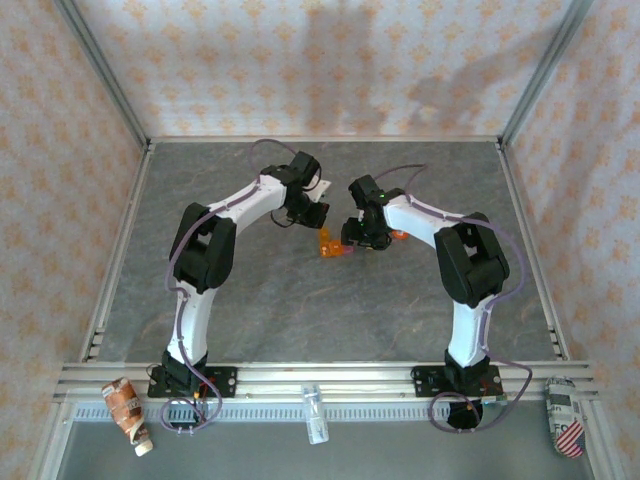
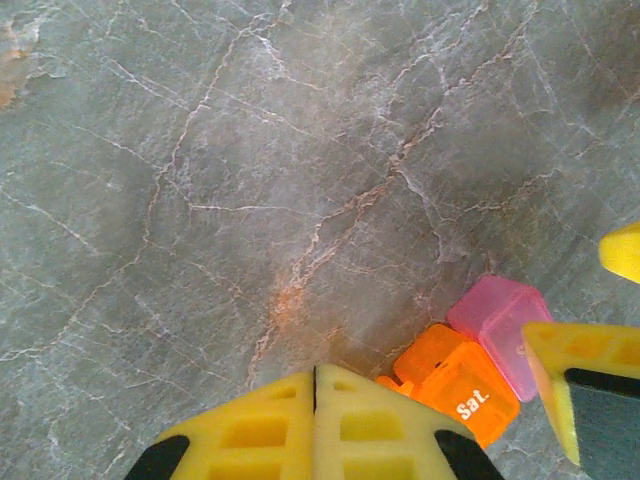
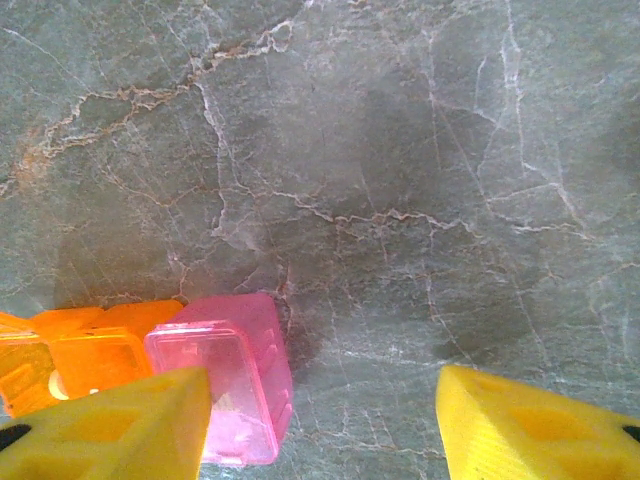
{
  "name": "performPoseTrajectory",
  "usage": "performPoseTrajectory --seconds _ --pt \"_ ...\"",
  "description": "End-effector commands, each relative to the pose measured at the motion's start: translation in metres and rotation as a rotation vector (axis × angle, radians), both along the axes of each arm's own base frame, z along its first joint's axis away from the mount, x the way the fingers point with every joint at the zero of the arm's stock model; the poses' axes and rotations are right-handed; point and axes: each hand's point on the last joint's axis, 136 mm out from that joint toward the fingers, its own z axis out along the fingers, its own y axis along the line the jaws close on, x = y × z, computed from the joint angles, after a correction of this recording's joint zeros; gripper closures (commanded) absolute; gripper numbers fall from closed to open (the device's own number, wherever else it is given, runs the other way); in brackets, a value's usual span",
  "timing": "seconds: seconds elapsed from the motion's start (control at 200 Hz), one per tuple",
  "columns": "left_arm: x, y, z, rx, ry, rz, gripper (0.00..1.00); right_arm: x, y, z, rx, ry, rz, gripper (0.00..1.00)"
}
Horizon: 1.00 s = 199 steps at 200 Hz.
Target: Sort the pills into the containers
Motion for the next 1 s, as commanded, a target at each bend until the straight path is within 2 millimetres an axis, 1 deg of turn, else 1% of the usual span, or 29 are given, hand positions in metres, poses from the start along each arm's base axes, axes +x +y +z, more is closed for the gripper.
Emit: performPoseTrajectory --seconds 0.0,0.13,0.365,0.58,0.806,0.991 --pt "-0.006 -0.006 0.002 -0.011 0.032 -0.01 1.0 -0.003 -0.013 -0.017 -0.08 0.028 -0.027 0.4" --pt "-0.011 -0.009 0.006 -0.013 0.033 -0.028 1.0 -0.003 -0.014 -0.018 -0.082 0.031 -0.03 0.4" --pt "-0.025 -0.018 0.012 -0.005 0.03 -0.068 1.0 -0.004 -0.015 -0.018 -0.087 0.032 -0.032 0.4" --pt "-0.037 -0.021 0.015 -0.005 0.026 -0.083 1.0 -0.004 -0.016 -0.021 -0.092 0.033 -0.033 0.41" --pt "-0.047 -0.026 0.016 -0.019 0.028 -0.09 1.0 -0.004 -0.016 -0.022 -0.095 0.037 -0.034 0.41" --pt "-0.055 -0.033 0.012 -0.024 0.039 -0.101 1.0 -0.004 -0.016 -0.024 -0.097 0.039 -0.036 0.41"
